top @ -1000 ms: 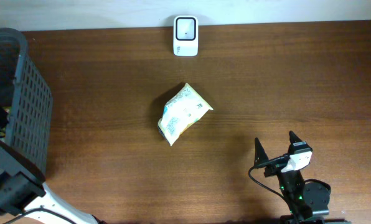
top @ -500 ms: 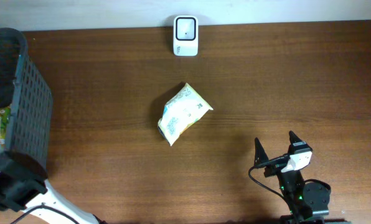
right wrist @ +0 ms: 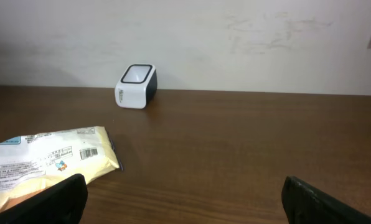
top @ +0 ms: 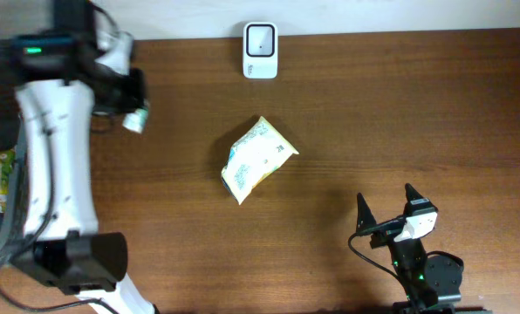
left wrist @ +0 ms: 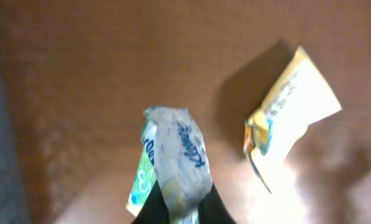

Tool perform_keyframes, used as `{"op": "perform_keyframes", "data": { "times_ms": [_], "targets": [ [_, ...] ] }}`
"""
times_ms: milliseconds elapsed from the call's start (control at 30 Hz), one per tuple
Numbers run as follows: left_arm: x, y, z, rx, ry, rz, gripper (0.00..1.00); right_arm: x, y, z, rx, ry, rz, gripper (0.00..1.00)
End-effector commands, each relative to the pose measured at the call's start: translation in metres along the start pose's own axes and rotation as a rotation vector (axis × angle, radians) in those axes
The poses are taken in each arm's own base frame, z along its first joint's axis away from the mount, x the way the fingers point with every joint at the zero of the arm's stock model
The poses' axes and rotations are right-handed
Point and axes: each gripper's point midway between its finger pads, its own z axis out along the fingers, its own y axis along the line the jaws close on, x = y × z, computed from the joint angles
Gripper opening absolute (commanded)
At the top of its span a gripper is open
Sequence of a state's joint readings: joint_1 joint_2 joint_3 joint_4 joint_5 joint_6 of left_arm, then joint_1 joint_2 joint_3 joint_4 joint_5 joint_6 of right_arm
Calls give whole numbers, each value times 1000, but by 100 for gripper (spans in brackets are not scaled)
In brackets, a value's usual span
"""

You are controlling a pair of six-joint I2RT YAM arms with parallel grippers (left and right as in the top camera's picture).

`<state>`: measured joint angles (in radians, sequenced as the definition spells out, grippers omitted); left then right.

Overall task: Scan the item barcode
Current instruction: 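Grasp the small green-white box in the basket and place it on table, then grasp the green tea carton from the basket and set it by the bag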

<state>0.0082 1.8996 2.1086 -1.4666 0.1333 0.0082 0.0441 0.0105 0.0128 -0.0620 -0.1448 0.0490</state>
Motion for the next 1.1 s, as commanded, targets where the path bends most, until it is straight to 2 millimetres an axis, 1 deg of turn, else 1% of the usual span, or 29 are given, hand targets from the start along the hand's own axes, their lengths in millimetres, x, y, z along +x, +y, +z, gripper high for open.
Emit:
{"op": "perform_keyframes", "data": {
  "times_ms": [0, 33, 67, 100, 167, 200, 233, 267, 300, 333, 367, 400, 433, 467, 500, 533, 567, 633, 667, 700, 733, 767, 800, 833, 867, 900, 933, 1000, 1067],
  "targets": [
    [41, -12, 83, -10, 162, 25, 0, 3, 3, 0, -16, 4, 1, 99],
    [55, -14, 113, -11, 186, -4, 2, 3, 3, 0, -16, 4, 1, 99],
    [69, -14, 138, -12, 199, -22, 3, 3, 3, 0, -16, 4, 1, 99],
    [81, -14, 159, -4, 206, -24, 6, 3, 3, 0, -16, 4, 1, 99],
    [90, -17, 174, 16, 205, -36, 15, 3, 3, 0, -16, 4, 1, 99],
    [92, -21, 178, 43, 203, -38, 26, 3, 3, 0, -16, 4, 1, 99],
    [90, -26, 178, 76, 192, -39, 54, 3, 3, 0, -16, 4, 1, 99],
    [84, -32, 175, 106, 178, -39, 70, 3, 3, 0, -16, 4, 1, 99],
    [75, -35, 167, 124, 153, -39, 88, 3, 3, 0, -16, 4, 1, 99],
    [67, -36, 159, 127, 128, -37, 100, 3, 3, 0, -16, 4, 1, 99],
    [55, -36, 146, 129, 91, -35, 99, 3, 3, 0, -16, 4, 1, 99],
    [40, -37, 126, 130, 42, -33, 99, 3, 3, 0, -16, 4, 1, 99],
    [21, -37, 95, 132, -31, -30, 99, 3, 3, 0, -16, 4, 1, 99],
    [7, -36, 67, 132, -94, -29, 99, 3, 3, 0, -16, 4, 1, 99],
    [-10, -33, 30, 126, -183, -30, 99, 3, 3, 0, -16, 4, 1, 99],
    [-25, -23, -16, 94, -291, -38, 100, 3, 3, 0, -16, 4, 1, 99],
    [-33, -13, -50, 58, -371, -50, 99, 3, 3, 0, -16, 4, 1, 99],
    [-36, 20, -121, -72, -534, -84, 99, 3, 3, 0, -16, 4, 2, 99],
    [-32, 43, -152, -163, -607, -123, 99, 3, 3, 0, -16, 4, 1, 99],
    [-26, 60, -172, -230, -652, -160, 99, 3, 3, 0, -16, 4, 1, 99],
    [-11, 92, -200, -350, -703, -237, 99, 3, 3, 0, -16, 4, 1, 99],
    [2, 115, -214, -431, -717, -296, 99, 3, 3, 0, -16, 4, 1, 99],
    [9, 130, -220, -467, -719, -337, 99, 3, 3, 0, -16, 4, 2, 99],
    [19, 152, -225, -496, -724, -425, 99, 3, 3, 0, -16, 4, 1, 99],
    [27, 176, -224, -524, -718, -516, 99, 3, 3, 0, -16, 4, 1, 99],
    [32, 192, -222, -544, -704, -562, 99, 3, 3, 0, -16, 4, 1, 99],
    [40, 223, -210, -581, -653, -629, 99, 3, 3, 0, -16, 4, 1, 99],
    [45, 256, -185, -601, -577, -693, 99, 3, 3, 0, -16, 4, 1, 99],
    [52, 286, -153, -616, -480, -739, 99, 3, 3, 0, -16, 4, 1, 99]
  ]
}}
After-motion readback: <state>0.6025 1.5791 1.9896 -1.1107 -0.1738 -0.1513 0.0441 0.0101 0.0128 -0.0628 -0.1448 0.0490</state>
